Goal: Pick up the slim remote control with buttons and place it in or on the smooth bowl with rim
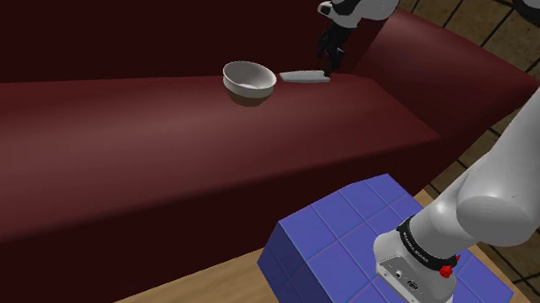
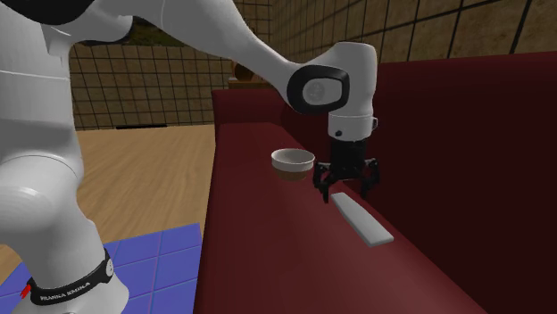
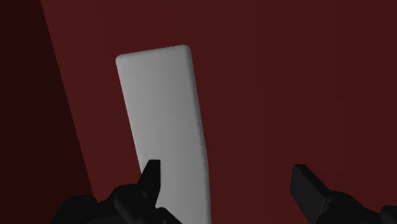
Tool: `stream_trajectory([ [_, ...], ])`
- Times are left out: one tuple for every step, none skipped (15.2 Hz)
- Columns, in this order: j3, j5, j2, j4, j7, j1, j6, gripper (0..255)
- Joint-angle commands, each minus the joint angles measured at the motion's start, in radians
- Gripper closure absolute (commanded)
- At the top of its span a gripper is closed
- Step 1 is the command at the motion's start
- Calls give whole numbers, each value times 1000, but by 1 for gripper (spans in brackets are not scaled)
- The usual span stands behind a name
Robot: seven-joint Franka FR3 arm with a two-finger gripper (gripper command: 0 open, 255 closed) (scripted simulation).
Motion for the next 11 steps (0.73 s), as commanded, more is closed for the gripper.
stream_trajectory([
  [19,28,73,68,-89,-9,6,0],
  [30,39,110,104,-129,-16,9,0],
  [42,49,146,140,-168,-23,10,0],
  [46,51,155,150,-178,-26,11,0],
  [48,54,162,146,-180,-27,21,0],
  [49,58,170,143,-182,-28,32,0],
  [51,61,178,140,-184,-29,42,0],
  [53,65,185,137,-186,-31,53,0],
  [55,69,193,134,-189,-32,63,0],
  [56,72,201,131,-191,-33,73,0],
  [59,78,214,128,-195,-35,89,0],
])
